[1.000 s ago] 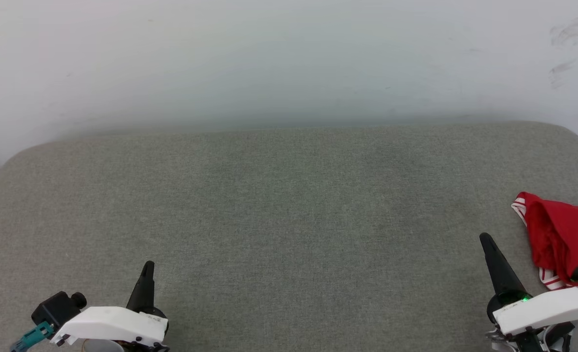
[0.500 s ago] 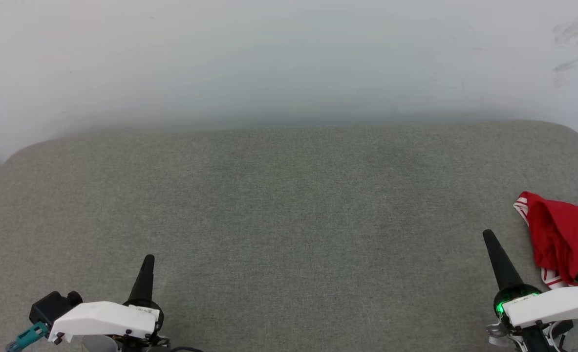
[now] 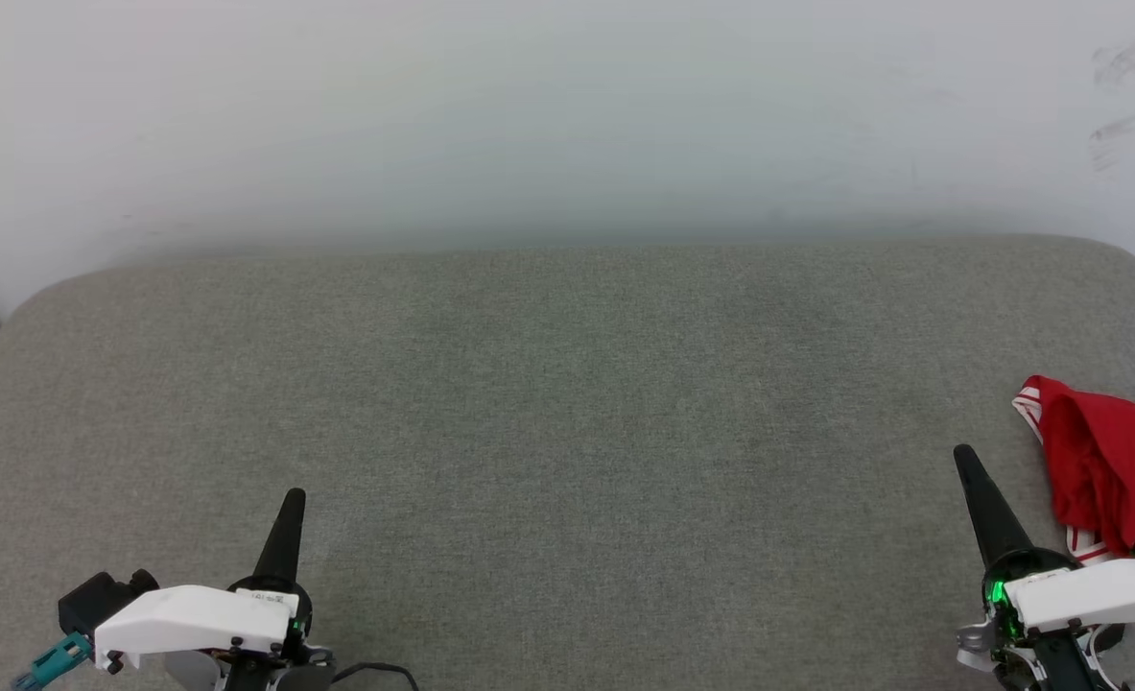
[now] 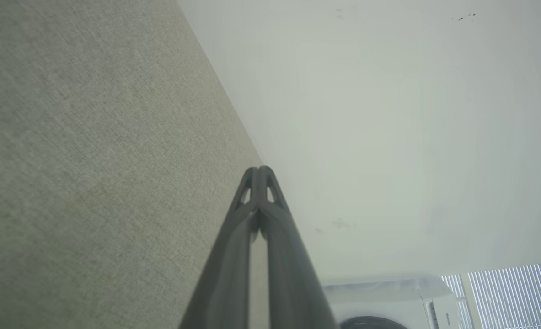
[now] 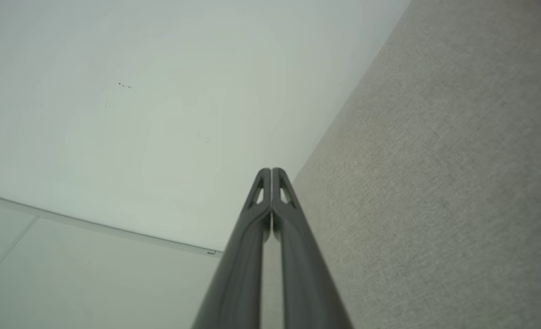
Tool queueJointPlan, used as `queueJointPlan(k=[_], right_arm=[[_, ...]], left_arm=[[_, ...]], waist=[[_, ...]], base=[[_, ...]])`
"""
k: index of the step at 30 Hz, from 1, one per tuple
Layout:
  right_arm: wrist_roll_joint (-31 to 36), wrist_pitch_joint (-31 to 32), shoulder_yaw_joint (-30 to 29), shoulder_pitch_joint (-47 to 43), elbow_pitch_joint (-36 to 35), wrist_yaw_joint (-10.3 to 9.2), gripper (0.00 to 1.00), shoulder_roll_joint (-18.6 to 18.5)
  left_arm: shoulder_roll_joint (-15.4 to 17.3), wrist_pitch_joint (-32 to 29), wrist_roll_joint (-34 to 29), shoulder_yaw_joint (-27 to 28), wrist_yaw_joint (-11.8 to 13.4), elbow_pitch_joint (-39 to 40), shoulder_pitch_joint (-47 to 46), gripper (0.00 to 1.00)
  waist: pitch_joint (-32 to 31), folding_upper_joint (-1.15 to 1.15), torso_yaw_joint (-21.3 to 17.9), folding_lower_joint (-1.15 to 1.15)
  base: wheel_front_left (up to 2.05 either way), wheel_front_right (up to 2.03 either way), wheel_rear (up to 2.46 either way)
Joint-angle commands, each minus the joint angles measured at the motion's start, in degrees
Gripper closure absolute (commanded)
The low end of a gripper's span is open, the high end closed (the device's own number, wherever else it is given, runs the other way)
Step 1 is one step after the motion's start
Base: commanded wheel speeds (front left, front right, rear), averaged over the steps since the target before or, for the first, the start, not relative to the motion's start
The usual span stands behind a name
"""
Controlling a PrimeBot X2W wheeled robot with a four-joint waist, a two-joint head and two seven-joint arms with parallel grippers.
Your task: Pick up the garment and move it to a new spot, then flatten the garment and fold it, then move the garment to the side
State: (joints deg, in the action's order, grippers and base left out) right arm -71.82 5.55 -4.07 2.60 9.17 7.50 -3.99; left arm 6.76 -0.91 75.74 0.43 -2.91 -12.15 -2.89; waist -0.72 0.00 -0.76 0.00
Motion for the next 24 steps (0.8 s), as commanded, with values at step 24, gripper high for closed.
queueJointPlan(k=[24], right_arm=[[-13.38, 0.39, -1.37, 2.94, 3.05, -0.01, 1.00, 0.58]], left_arm=[[-2.22, -3.43, 10.96, 3.68, -3.18, -1.17, -2.67, 1.00]], waist=[[0.52, 0.00, 0.44, 0.00]], base=[[0.00, 0.00, 0.00]])
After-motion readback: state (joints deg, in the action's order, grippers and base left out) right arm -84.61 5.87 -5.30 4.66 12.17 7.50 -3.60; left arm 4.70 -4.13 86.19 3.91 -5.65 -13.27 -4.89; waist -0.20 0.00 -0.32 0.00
